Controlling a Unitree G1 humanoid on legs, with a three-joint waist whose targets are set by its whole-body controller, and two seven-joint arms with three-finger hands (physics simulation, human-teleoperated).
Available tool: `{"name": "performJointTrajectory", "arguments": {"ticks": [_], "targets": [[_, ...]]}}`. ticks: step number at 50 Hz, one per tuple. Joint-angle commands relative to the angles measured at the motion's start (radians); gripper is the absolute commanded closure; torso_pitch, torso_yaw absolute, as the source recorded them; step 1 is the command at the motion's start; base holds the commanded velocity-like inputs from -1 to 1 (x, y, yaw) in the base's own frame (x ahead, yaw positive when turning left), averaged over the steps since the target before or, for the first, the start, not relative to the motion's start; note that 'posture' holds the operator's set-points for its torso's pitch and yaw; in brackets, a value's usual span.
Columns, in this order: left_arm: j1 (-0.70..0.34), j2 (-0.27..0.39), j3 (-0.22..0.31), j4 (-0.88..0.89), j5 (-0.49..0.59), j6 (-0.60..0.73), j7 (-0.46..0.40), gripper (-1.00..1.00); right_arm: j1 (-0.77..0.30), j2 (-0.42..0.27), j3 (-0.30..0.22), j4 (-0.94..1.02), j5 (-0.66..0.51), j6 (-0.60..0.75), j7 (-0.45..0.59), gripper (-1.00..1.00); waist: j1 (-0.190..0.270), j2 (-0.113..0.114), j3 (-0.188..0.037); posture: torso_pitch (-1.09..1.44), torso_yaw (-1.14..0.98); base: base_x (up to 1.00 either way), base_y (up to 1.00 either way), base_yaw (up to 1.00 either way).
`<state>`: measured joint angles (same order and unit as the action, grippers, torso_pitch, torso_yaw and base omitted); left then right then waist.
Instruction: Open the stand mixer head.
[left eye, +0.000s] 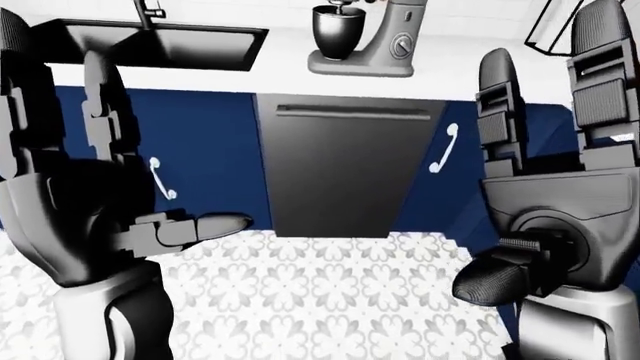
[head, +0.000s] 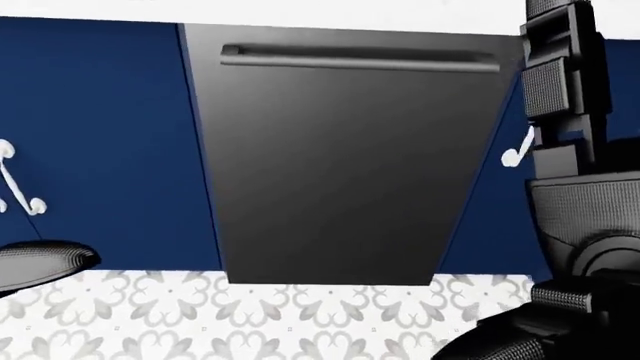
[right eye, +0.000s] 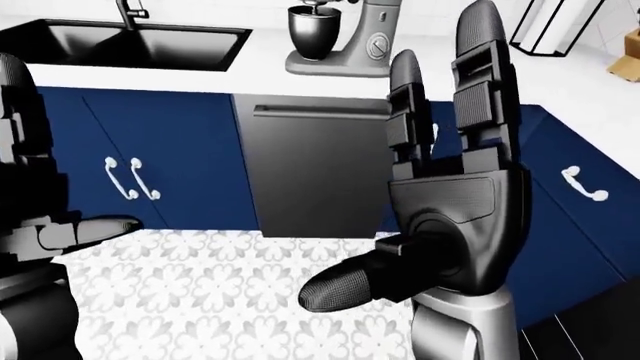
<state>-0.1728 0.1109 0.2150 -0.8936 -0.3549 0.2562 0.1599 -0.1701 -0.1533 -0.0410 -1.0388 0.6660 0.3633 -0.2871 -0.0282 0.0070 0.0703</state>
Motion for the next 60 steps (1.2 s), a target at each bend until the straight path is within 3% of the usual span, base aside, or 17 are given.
{"name": "performJointTrajectory", "arguments": {"ticks": [1,3,5,12,16,22,24,29,32,35,37,39,41,43,49,53,60], "targets": [[-0.013,0.004,0.001,-0.014,-0.002,-0.014,-0.003,-1.0,-0.011,0.003,-0.005,-0.008,-0.021,0.0,0.015,-1.0,0.004,0.009,-0.03,0.0,0.0,0.0,0.0,0.0],[-0.013,0.004,-0.001,-0.017,-0.001,-0.013,-0.003,-1.0,-0.011,0.002,-0.008,-0.008,-0.003,-0.015,0.019,-1.0,0.016,0.026,-0.047,0.0,0.0,0.28,0.0,0.0],[-0.013,0.004,0.0,-0.016,-0.001,-0.013,-0.003,-1.0,-0.011,-0.011,-0.003,-0.008,-0.003,-0.026,0.012,-1.0,-0.001,0.014,0.03,0.0,0.0,0.98,0.0,0.0],[-0.012,0.004,-0.001,-0.016,-0.001,-0.014,-0.005,-1.0,-0.009,-0.004,-0.007,-0.008,-0.007,-0.024,0.022,-1.0,0.011,0.039,-0.049,0.0,0.0,0.36,0.0,0.0],[-0.013,0.005,0.001,-0.015,-0.001,-0.014,-0.005,-1.0,-0.005,0.0,0.001,-0.008,-0.025,-0.011,0.024,-1.0,0.003,0.024,0.022,0.0,0.0,0.75,0.01,0.0],[-0.01,0.003,-0.002,-0.015,0.004,-0.017,-0.007,-1.0,-0.007,0.005,-0.013,-0.008,-0.019,-0.022,0.029,-1.0,0.031,0.029,-0.045,0.0,0.0,0.18,0.0,0.0],[-0.011,0.003,0.0,-0.015,0.002,-0.016,-0.007,-1.0,-0.007,0.008,-0.01,-0.008,-0.038,-0.01,0.026,-1.0,0.031,0.021,0.025,0.0,0.0,1.0,0.0,0.0],[-0.008,0.002,-0.005,-0.016,0.006,-0.018,-0.008,-1.0,-0.004,0.016,-0.013,-0.008,-0.032,-0.014,0.041,-1.0,0.033,0.031,-0.06,0.0,0.0,0.22,0.0,0.0],[-0.01,0.002,-0.003,-0.016,0.005,-0.017,-0.008,-1.0,-0.004,0.022,-0.01,-0.008,-0.059,0.005,0.044,-1.0,0.06,-0.005,-0.002,0.0,0.0,0.77,0.0,0.0],[-0.009,0.002,-0.003,-0.015,0.006,-0.018,-0.008,-1.0,-0.004,0.045,-0.012,-0.008,-0.09,0.015,0.061,-1.0,0.06,-0.07,-0.079,0.0,0.0,0.0,0.0,0.0],[-0.01,0.002,-0.004,-0.016,0.005,-0.016,-0.008,-1.0,-0.008,0.037,-0.017,-0.008,-0.063,0.015,0.055,-1.0,0.055,-0.077,-0.004,0.0,0.0,0.0,0.0,0.0],[-0.01,0.001,-0.004,-0.016,0.006,-0.017,-0.008,-1.0,-0.006,0.024,-0.015,-0.008,-0.049,-0.006,0.052,-1.0,0.043,-0.054,-0.051,0.0,0.0,0.44,0.0,0.0],[-0.009,0.001,-0.006,-0.02,0.006,-0.016,-0.009,-1.0,-0.006,0.026,-0.01,-0.008,-0.067,0.012,0.047,-1.0,0.046,-0.048,0.044,0.0,0.0,0.53,0.0,0.0],[-0.008,0.001,-0.004,-0.015,0.007,-0.019,-0.01,-1.0,0.002,0.034,-0.001,-0.008,-0.099,0.005,0.066,-1.0,0.04,-0.061,-0.036,0.0,0.0,0.0,0.0,0.0],[-0.006,0.0,-0.007,-0.02,0.007,-0.017,-0.01,-1.0,0.008,0.019,0.0,-0.008,-0.067,-0.017,0.065,-1.0,0.025,-0.017,0.002,0.0,0.0,0.37,0.0,0.0],[-0.006,0.001,-0.004,-0.021,0.003,-0.016,-0.01,-1.0,0.013,0.035,0.008,-0.008,-0.108,-0.003,0.074,-1.0,0.026,-0.023,-0.076,0.0,0.0,0.23,0.0,0.0],[-0.005,-0.001,-0.005,-0.019,0.004,-0.018,-0.012,-1.0,0.017,0.048,0.004,-0.008,-0.121,0.009,0.096,-1.0,0.036,0.02,-0.042,0.0,0.0,0.0,0.0,0.0]]}}
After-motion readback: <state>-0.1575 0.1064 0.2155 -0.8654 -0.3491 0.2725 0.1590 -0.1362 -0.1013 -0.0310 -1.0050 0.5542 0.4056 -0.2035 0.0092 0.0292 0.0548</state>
